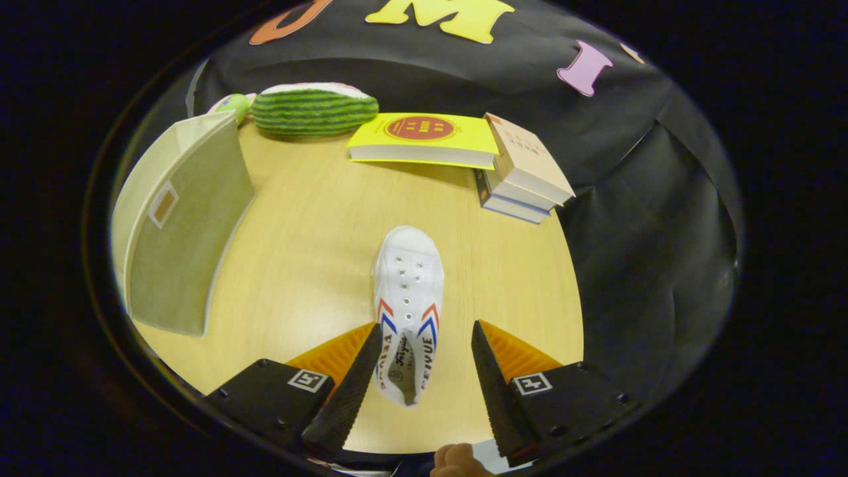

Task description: Open the storage box then place both shoes into the box .Put the left shoe in first, then the right shoe, with the right side of both shoes facing outward in a uniform manner.

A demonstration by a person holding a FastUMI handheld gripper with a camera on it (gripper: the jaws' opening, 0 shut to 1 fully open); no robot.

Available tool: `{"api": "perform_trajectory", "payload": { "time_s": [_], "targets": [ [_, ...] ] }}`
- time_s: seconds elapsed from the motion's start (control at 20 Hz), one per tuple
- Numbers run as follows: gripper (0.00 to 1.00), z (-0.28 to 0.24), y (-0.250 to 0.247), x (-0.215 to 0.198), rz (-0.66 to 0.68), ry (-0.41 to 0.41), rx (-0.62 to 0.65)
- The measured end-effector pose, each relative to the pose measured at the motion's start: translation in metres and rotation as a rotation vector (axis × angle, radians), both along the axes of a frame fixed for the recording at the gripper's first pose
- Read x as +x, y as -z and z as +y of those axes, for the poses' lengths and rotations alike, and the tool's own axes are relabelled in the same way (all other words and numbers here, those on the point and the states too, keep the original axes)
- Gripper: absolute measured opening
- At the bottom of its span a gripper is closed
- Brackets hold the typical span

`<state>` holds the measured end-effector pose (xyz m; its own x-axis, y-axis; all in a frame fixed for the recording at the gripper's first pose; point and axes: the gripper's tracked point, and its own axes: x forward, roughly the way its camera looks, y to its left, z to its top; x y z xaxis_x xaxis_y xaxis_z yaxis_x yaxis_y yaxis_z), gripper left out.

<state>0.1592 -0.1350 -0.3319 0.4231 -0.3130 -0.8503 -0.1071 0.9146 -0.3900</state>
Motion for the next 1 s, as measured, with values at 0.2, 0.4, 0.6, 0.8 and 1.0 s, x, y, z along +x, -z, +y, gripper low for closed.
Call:
{"api": "perform_trajectory", "payload": {
  "time_s": [0.2,0.4,0.6,0.8,1.0],
  "targets": [
    [0.86,-0.026,0.031,-0.010,0.103,0.016,0.038],
    [0.82,-0.039,0.069,-0.004,0.183,0.045,0.121],
    [0.79,-0.034,0.080,0.000,0.253,0.000,0.233],
    [0.79,-0.034,0.083,-0.001,0.270,-0.007,0.307],
    [0.79,-0.028,0.081,-0.003,0.276,0.025,0.401]
  ]
}}
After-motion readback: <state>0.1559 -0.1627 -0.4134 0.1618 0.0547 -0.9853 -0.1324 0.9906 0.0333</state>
